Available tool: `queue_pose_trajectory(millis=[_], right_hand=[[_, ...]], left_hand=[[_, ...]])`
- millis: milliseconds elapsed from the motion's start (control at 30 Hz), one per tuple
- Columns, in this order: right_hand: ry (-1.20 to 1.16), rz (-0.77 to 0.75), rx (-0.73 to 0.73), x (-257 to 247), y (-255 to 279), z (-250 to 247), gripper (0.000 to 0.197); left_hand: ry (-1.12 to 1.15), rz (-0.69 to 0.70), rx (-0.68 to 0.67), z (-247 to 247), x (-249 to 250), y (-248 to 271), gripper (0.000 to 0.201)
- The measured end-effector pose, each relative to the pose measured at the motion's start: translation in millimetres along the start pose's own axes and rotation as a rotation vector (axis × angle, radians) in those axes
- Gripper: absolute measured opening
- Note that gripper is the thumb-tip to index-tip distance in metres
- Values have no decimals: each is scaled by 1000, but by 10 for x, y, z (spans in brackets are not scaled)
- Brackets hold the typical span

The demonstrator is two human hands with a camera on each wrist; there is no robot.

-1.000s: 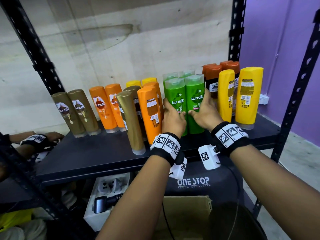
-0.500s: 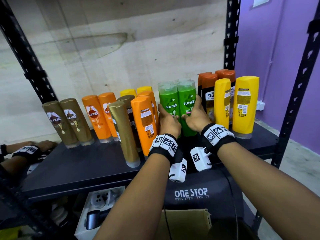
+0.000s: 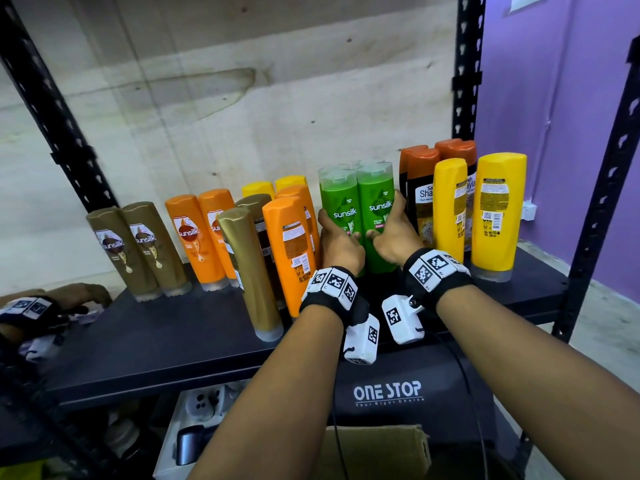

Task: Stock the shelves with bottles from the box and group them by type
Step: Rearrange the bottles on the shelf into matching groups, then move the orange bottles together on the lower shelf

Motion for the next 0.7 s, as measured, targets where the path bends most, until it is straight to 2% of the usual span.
queue_pose_trajectory(millis=[467,600,700], right_hand=[[-26,28,-13,25,-8,4,89],[-1,73,-23,71,76,-32,83],[19,81,-39,117,167,-77,75]], left_hand=[[50,-15,-17,-21,-11,39,87],[61,-26,-69,-23,-15,92,87],[-20,-35,-139,14,-35,165,88]])
Point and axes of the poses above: each hand's wrist, its own y-axis away from the middle knuckle, its own z-axis out of the palm, x = y × z, the point moved 5 cm from there along -y, towards the middle knuckle, and after that the axes turned 15 degrees about -y, right-handed, at the moved point
